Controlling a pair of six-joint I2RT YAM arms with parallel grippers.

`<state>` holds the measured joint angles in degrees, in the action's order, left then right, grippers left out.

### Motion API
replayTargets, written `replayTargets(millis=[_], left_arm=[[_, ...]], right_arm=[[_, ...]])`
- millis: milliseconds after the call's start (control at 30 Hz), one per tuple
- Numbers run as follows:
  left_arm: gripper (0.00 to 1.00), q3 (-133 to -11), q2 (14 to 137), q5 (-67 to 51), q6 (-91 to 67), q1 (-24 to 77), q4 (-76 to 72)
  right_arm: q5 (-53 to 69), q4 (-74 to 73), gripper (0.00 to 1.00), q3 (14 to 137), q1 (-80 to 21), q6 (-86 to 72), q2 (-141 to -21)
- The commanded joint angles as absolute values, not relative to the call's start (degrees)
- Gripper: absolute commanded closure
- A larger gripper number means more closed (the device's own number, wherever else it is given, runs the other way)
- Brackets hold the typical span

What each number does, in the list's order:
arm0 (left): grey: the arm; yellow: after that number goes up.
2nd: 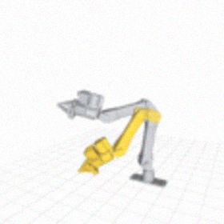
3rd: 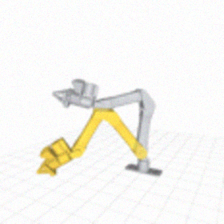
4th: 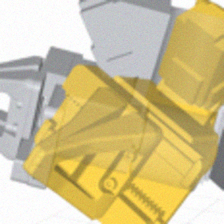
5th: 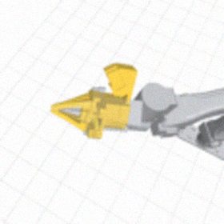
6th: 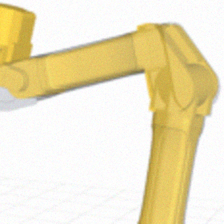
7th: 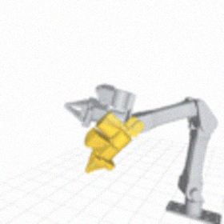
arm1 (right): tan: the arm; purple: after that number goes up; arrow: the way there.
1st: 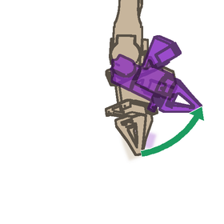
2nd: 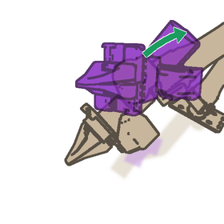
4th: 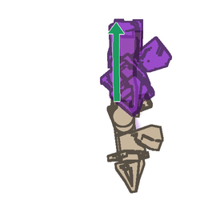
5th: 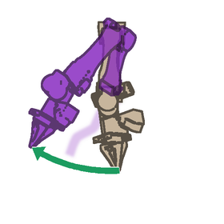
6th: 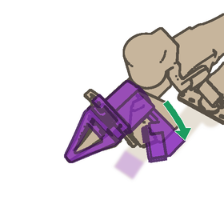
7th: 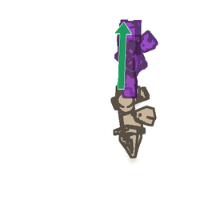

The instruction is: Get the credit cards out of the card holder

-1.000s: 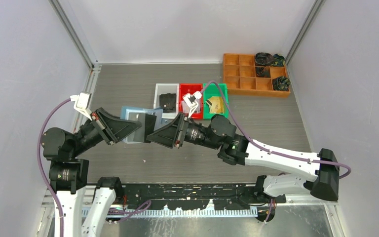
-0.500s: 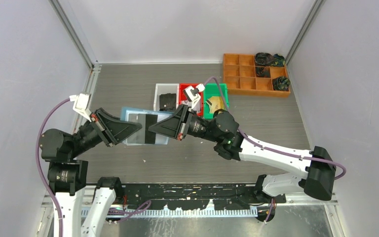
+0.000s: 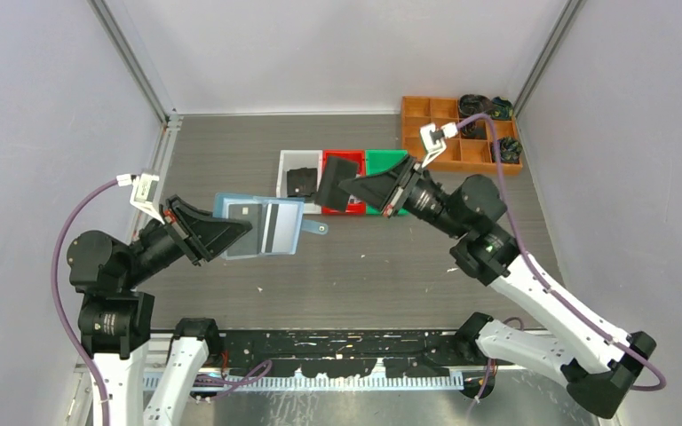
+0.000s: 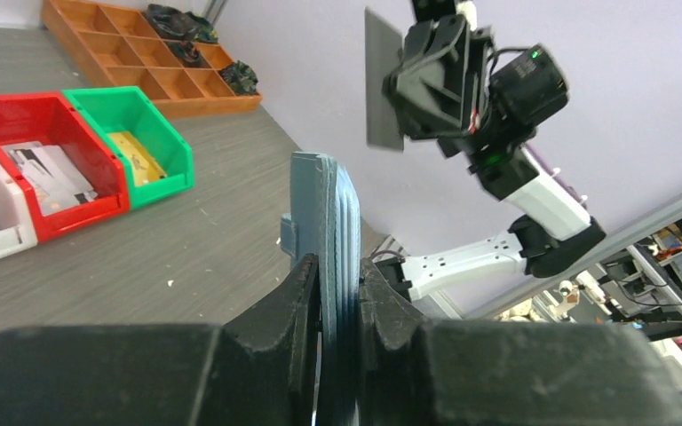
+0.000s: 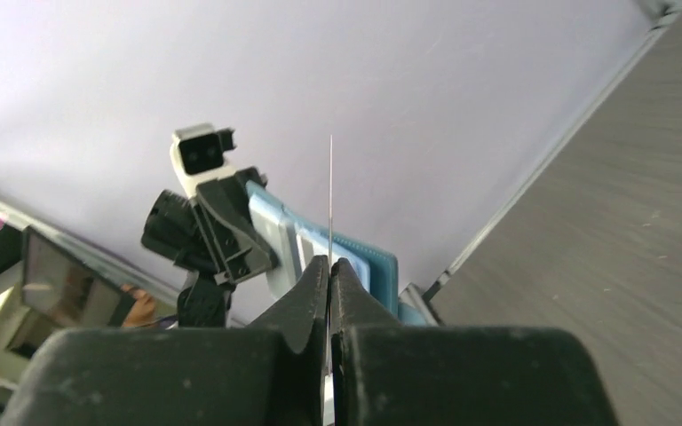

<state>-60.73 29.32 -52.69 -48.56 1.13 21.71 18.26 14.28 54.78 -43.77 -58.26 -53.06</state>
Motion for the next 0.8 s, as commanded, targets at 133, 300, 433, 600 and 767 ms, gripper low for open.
replayTargets(millis=[133,300,433,600,767], left_arm=[[1.00,-62.8,28.5,-51.5,-40.8,1.3,23.7],[1.00,-61.9,29.1,-52.9,-42.9,1.3,21.8],[1.00,-61.6,29.2,-53.8,-43.0,1.3,21.1],[1.00,-61.1,29.0,-55.6,-43.2,1.3,20.7],[1.00,-60.9,28.6,-55.7,-43.1,1.3,20.8]], right_arm=[[17.2,-12.1,0.99,71.7,-36.0,-43.2,-67.9],[15.4,-13.6,0.99,79.5,-35.9,-39.4,-83.8],[13.6,-15.2,0.99,87.9,-35.9,-36.4,-96.4],[12.1,-17.3,0.99,99.3,-35.8,-34.6,-110.3],[11.5,-17.5,0.99,107.9,-35.8,-36.0,-120.7]])
